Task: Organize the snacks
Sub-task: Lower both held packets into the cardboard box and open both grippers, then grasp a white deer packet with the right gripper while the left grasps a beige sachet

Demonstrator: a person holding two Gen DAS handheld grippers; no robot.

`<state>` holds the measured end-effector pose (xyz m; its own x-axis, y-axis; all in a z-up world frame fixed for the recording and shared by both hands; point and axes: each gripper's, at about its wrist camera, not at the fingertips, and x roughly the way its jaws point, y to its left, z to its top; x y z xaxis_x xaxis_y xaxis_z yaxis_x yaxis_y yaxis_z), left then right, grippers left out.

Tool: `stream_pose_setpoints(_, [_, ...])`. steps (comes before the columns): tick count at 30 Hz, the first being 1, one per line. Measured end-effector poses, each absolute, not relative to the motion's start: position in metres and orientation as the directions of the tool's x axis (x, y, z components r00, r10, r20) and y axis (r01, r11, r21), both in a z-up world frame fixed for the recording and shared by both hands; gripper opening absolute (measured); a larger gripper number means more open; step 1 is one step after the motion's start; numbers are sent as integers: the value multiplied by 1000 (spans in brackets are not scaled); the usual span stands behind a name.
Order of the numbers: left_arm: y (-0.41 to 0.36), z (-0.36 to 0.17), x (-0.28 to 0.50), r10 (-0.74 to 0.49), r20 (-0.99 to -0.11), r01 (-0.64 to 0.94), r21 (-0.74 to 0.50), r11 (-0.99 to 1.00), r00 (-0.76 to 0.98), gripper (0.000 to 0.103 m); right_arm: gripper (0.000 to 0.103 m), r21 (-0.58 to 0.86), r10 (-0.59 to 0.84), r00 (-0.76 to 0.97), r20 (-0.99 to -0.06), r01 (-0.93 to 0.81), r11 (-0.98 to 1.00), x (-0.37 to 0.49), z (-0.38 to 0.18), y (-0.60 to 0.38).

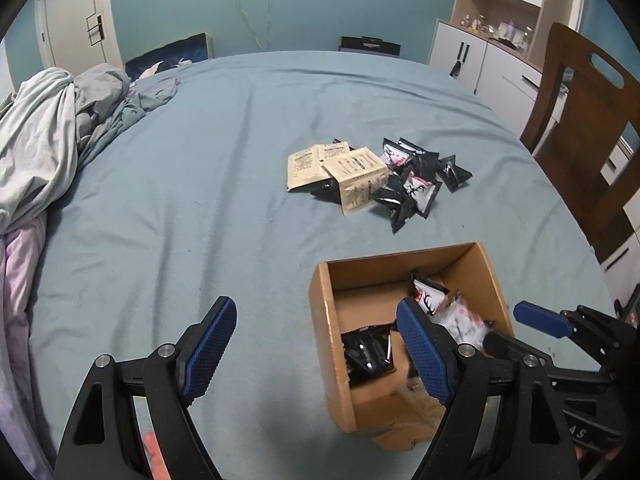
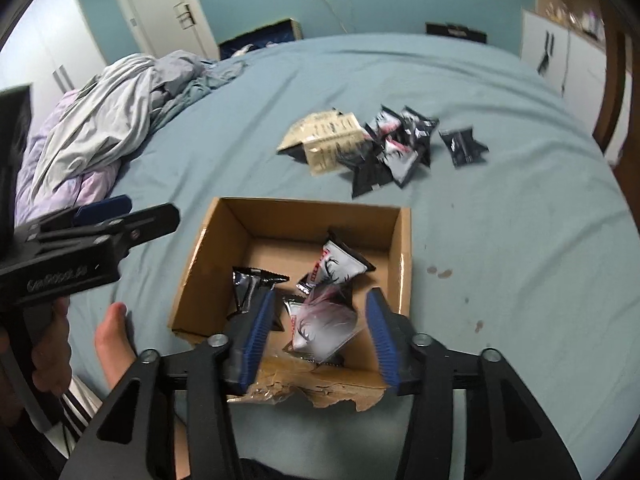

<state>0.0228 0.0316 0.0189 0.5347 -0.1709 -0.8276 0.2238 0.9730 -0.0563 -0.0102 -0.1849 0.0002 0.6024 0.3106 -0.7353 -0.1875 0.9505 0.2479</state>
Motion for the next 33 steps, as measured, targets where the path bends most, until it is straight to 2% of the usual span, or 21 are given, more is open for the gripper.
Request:
stream_pose_setpoints(5, [27, 19, 21, -161, -828, 238, -34, 971, 537, 83, 56, 264, 305, 631, -713, -161, 951, -10, 6, -189])
stream_pose_setpoints(14, [26, 19, 21, -177, -836, 244, -53, 968, 519, 83, 58, 182, 151, 715, -682, -34, 983, -18, 14, -197])
stream_pose_setpoints(23, [19, 9, 29, -184, -867, 253, -70, 965, 463, 85, 58, 235, 162, 702, -694, 8, 972, 5, 14, -224])
stream_pose_setpoints(28, [13, 1, 30, -208, -887, 273, -97, 957, 413, 85, 58, 270, 163, 650, -743, 67, 961, 38, 0, -244])
stream_pose_setpoints(33, [11, 1, 33, -216, -890, 280, -106, 954, 402, 85, 58, 191, 109, 624, -774, 67, 979, 82, 0, -243])
